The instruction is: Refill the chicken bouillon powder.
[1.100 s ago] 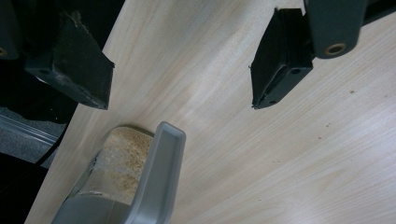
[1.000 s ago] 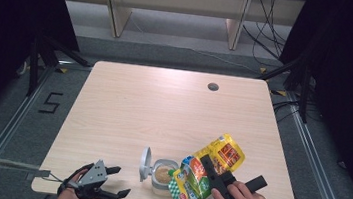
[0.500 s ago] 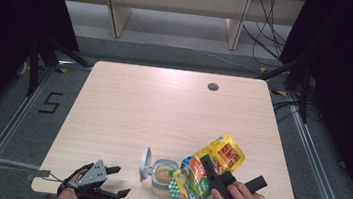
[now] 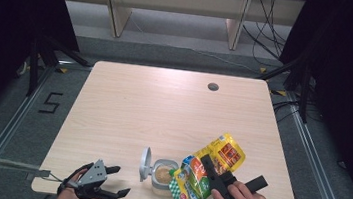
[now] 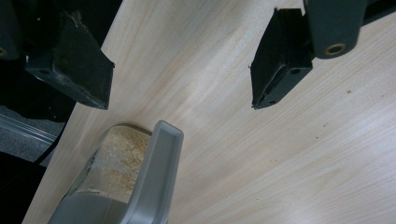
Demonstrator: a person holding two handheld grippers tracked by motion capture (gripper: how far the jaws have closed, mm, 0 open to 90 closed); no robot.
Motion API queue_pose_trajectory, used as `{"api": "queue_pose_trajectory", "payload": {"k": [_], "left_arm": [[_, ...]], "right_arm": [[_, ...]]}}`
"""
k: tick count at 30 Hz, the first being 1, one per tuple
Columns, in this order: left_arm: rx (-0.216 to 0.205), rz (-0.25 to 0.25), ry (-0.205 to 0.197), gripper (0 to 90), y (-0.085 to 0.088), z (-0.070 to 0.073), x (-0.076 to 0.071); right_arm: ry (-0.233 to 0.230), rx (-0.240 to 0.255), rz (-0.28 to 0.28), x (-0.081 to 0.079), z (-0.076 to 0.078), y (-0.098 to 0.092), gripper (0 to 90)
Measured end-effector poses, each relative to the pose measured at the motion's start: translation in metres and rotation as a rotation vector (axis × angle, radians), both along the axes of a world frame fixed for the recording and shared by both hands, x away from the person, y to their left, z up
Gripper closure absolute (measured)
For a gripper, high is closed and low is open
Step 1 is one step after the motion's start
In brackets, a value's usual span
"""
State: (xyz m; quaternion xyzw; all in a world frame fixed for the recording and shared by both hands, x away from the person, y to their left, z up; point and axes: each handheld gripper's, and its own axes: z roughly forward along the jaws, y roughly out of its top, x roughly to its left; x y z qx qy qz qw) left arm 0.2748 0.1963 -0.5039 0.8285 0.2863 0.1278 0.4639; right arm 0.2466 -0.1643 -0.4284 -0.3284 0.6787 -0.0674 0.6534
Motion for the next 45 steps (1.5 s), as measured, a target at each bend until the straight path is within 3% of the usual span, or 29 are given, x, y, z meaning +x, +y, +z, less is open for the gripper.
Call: {"api": "queue_pose_trajectory", "payload": {"k": [3, 5, 7, 9, 12, 14, 17, 19, 21, 24, 27, 32, 34, 35, 37, 45], "left_arm": [[-0.005, -0.009, 0.006, 20.9, 0.0002, 0.0008, 0.0], [0.008, -0.011, -0.012, 20.9, 0.0005, 0.0005, 0.0006], [-0.001, -0.01, 0.008, 20.9, 0.0004, 0.0006, -0.0004], [0.009, -0.026, -0.017, 21.0, 0.0013, 0.0011, 0.0018], [-0.002, -0.011, 0.006, 21.0, 0.0005, 0.0006, -0.0003], [0.01, -0.025, -0.014, 21.0, 0.0012, 0.0012, 0.0014], [-0.002, -0.01, 0.007, 21.0, 0.0004, 0.0006, -0.0002], [0.01, -0.025, -0.015, 21.0, 0.0012, 0.0011, 0.0015], [-0.003, -0.009, 0.006, 21.0, 0.0003, 0.0004, -0.0005], [0.012, -0.027, -0.016, 21.0, 0.0013, 0.0011, 0.0015], [0.001, -0.009, 0.006, 21.0, 0.0007, 0.0007, -0.0001], [-0.003, -0.01, 0.007, 21.0, 0.0003, 0.0007, -0.0002], [0.015, -0.025, -0.02, 21.0, 0.0013, 0.001, 0.0018], [0.002, -0.002, -0.001, 21.0, 0.0003, 0.0001, -0.0003], [-0.001, -0.011, 0.006, 21.0, 0.0005, 0.0007, -0.0001], [0.007, -0.012, -0.011, 21.0, 0.0006, 0.0004, 0.0006]], "right_arm": [[-0.007, 0.005, 0.002, -0.0014, 0.001, 0.0, 60.5], [-0.002, -0.002, 0.003, -0.0017, 0.0022, 0.0006, 60.7], [-0.017, -0.002, 0.005, -0.0021, 0.0018, 0.0006, 60.8], [-0.018, -0.002, 0.004, -0.002, 0.0016, 0.0004, 60.8], [-0.015, -0.01, 0.001, -0.0014, 0.0014, 0.0002, 60.9], [-0.016, -0.008, 0.003, -0.0012, 0.0014, -0.0002, 61.0], [-0.018, -0.009, 0.0, -0.0015, 0.0017, -0.0003, 61.4], [-0.015, -0.01, 0.0, -0.0013, 0.0018, -0.0004, 61.7], [-0.015, -0.008, -0.001, -0.0013, 0.0016, -0.0006, 61.8], [-0.016, -0.011, 0.003, -0.0012, 0.0016, -0.0004, 62.1], [-0.015, -0.011, 0.002, -0.0013, 0.0015, -0.0003, 62.3], [-0.014, -0.011, 0.002, -0.0014, 0.0015, -0.0005, 62.6], [-0.012, -0.007, 0.0, -0.0013, 0.0015, -0.0007, 62.7], [-0.011, -0.007, -0.001, -0.0012, 0.0016, -0.0007, 62.8], [-0.009, -0.009, -0.001, -0.0013, 0.0016, -0.0009, 62.9], [-0.003, -0.009, -0.002, -0.0009, 0.0022, -0.001, 63.0]]}}
